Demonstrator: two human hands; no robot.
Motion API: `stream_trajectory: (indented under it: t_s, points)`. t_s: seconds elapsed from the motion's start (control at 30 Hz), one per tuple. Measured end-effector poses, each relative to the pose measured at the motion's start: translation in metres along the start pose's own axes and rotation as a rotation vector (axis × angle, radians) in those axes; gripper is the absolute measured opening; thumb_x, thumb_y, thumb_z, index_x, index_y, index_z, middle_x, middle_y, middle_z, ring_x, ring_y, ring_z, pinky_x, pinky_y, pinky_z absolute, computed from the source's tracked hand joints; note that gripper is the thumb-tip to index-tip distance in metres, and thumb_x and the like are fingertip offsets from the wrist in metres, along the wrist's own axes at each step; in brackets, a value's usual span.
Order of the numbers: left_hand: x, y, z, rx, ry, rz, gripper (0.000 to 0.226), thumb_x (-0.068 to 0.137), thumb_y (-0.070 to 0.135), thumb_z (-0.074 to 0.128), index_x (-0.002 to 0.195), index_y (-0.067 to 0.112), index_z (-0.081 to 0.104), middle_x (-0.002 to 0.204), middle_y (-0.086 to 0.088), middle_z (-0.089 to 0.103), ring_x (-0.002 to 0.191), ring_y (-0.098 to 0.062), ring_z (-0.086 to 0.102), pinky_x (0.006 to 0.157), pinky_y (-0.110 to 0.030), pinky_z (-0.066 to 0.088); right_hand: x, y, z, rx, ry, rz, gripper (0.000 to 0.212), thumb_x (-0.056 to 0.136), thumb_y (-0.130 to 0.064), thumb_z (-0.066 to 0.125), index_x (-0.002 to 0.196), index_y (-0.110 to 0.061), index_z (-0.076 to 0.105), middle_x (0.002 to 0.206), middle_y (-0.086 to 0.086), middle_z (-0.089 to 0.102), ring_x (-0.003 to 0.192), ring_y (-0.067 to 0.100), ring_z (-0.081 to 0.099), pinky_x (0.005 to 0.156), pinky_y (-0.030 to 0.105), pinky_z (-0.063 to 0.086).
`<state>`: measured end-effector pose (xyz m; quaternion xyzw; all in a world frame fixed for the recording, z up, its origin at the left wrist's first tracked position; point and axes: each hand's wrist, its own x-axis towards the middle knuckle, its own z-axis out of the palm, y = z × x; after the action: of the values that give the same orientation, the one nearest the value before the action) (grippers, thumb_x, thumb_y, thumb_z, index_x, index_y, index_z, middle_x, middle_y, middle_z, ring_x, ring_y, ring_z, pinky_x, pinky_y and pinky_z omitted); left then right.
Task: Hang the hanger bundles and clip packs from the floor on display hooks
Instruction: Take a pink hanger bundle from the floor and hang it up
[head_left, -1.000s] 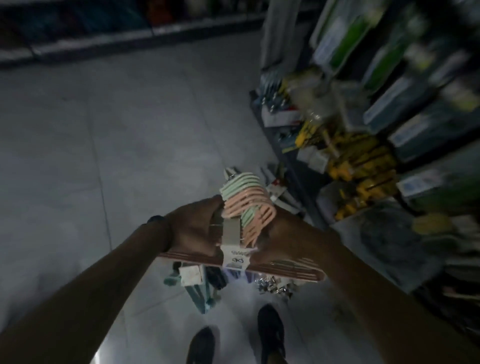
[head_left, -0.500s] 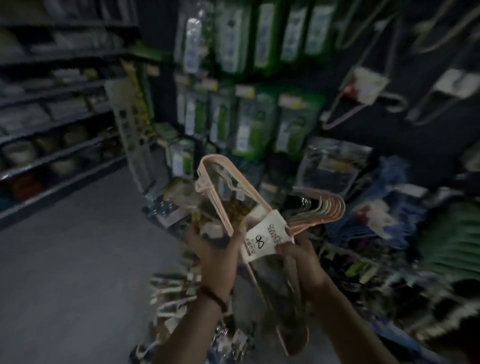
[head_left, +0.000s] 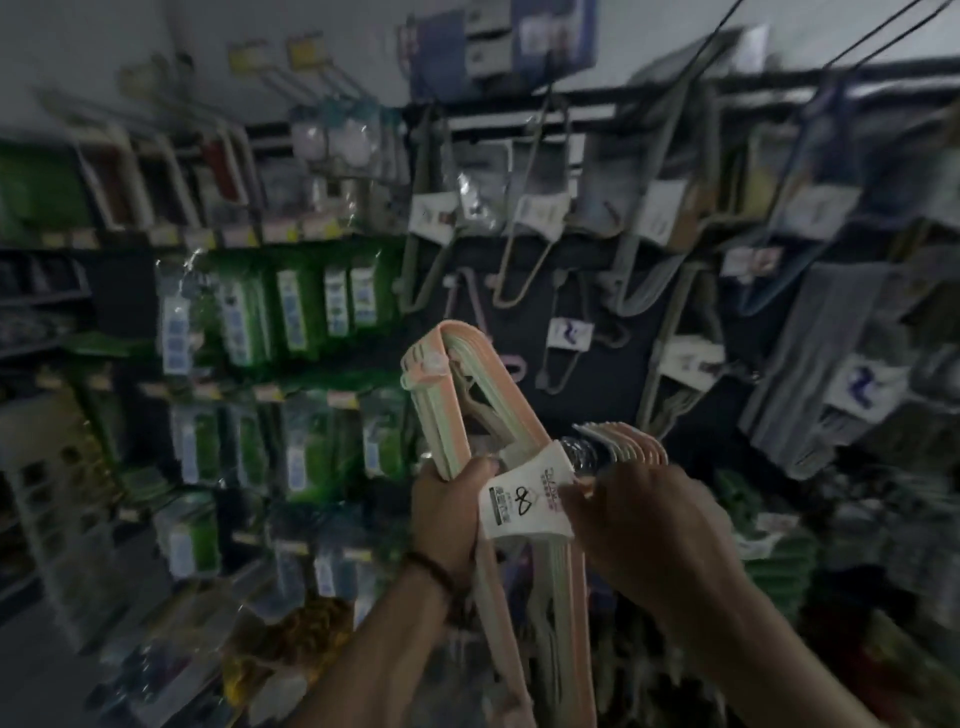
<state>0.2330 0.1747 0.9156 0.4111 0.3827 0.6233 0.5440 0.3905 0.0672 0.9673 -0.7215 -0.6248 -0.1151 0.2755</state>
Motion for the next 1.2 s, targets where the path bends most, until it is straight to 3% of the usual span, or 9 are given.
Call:
stream_trajectory:
  t_s: [0.1, 0.27, 0.33, 0.4, 0.57, 0.7, 0.83, 1.1, 1.2]
  points:
    - [0.005, 0.009, 0.056, 0.074, -0.061, 0.082, 0.026, 0.068, 0.023, 0.084, 0.08, 0.007, 0.067, 0.069, -0.014, 0.073, 0.059, -0.031, 0.072, 0.054, -0.036, 0.059, 0.049, 0.027, -0.039, 0.041, 0.194, -0.141, 0.029, 0.097, -0.058, 0.05, 0.098, -0.029, 0.055, 0.088, -0.01, 0.061, 0.075, 0.014, 0.061, 0.056, 0.035, 0.056]
    - [0.015, 0.019, 0.131, 0.161, -0.186, 0.167, 0.042, 0.071, 0.016, 0.09, 0.108, 0.007, 0.073, 0.098, -0.024, 0.078, 0.084, -0.041, 0.078, 0.071, -0.053, 0.065, 0.129, 0.067, -0.058, 0.107, 0.04, -0.133, 0.026, 0.105, -0.046, 0.05, 0.109, -0.02, 0.048, 0.09, 0.0, 0.063, 0.068, 0.016, 0.064, 0.054, 0.037, 0.055]
    - [0.018, 0.027, 0.154, 0.221, -0.262, 0.214, 0.056, 0.062, 0.032, 0.095, 0.112, 0.016, 0.074, 0.105, -0.016, 0.079, 0.095, -0.037, 0.077, 0.082, -0.056, 0.064, 0.151, 0.083, -0.061, 0.086, 0.053, -0.101, 0.023, 0.106, -0.036, 0.05, 0.11, -0.014, 0.049, 0.096, 0.006, 0.065, 0.081, 0.026, 0.069, 0.067, 0.042, 0.06]
    - [0.022, 0.035, 0.171, 0.251, -0.317, 0.265, 0.057, 0.067, 0.045, 0.096, 0.114, 0.022, 0.075, 0.106, -0.004, 0.081, 0.099, -0.026, 0.078, 0.083, -0.043, 0.064, 0.17, 0.093, -0.064, 0.137, 0.07, -0.066, 0.022, 0.106, -0.032, 0.05, 0.113, -0.012, 0.051, 0.099, 0.009, 0.066, 0.09, 0.032, 0.069, 0.079, 0.048, 0.061]
    - [0.057, 0.053, 0.183, 0.369, -0.331, 0.38, 0.065, 0.089, 0.076, 0.052, 0.112, 0.021, 0.077, 0.099, 0.0, 0.082, 0.095, -0.017, 0.079, 0.085, -0.039, 0.063, 0.206, 0.097, -0.073, 0.297, 0.03, -0.008, 0.014, 0.103, -0.034, 0.058, 0.11, -0.023, 0.052, 0.087, 0.0, 0.068, 0.067, 0.016, 0.071, 0.056, 0.036, 0.063]
    - [0.112, 0.075, 0.173, 0.426, -0.143, 0.451, 0.061, 0.099, 0.061, 0.054, 0.082, 0.007, 0.076, 0.069, -0.012, 0.075, 0.066, -0.029, 0.073, 0.057, -0.032, 0.056, 0.232, 0.085, -0.073, 0.317, 0.112, -0.048, 0.007, 0.104, -0.028, 0.053, 0.097, -0.027, 0.053, 0.076, 0.001, 0.07, 0.057, 0.012, 0.07, 0.045, 0.024, 0.053]
    - [0.178, 0.11, 0.141, 0.53, -0.074, 0.588, 0.048, 0.101, 0.047, 0.061, 0.066, 0.015, 0.059, 0.05, 0.002, 0.057, 0.05, -0.016, 0.058, 0.049, -0.024, 0.043, 0.265, 0.067, -0.082, 0.224, 0.198, -0.104, 0.014, 0.099, -0.031, 0.058, 0.086, -0.027, 0.056, 0.073, -0.002, 0.069, 0.06, 0.017, 0.068, 0.054, 0.043, 0.06]
    - [0.276, 0.187, 0.067, 0.833, -0.089, 0.918, 0.014, 0.107, 0.038, 0.055, 0.101, 0.037, 0.068, 0.074, 0.006, 0.072, 0.063, -0.003, 0.066, 0.05, -0.015, 0.047, 0.338, 0.015, -0.1, 0.089, 0.304, -0.119, 0.02, 0.099, -0.027, 0.061, 0.08, -0.026, 0.054, 0.074, -0.003, 0.067, 0.062, 0.018, 0.066, 0.051, 0.035, 0.053]
    - [0.303, 0.199, 0.044, 0.883, -0.162, 0.968, 0.015, 0.107, 0.042, 0.053, 0.109, 0.044, 0.068, 0.074, 0.008, 0.073, 0.061, -0.006, 0.068, 0.055, -0.034, 0.057, 0.363, -0.001, -0.103, 0.028, 0.3, -0.09, 0.014, 0.099, -0.026, 0.06, 0.086, -0.026, 0.055, 0.08, 0.001, 0.068, 0.067, 0.021, 0.069, 0.054, 0.036, 0.057]
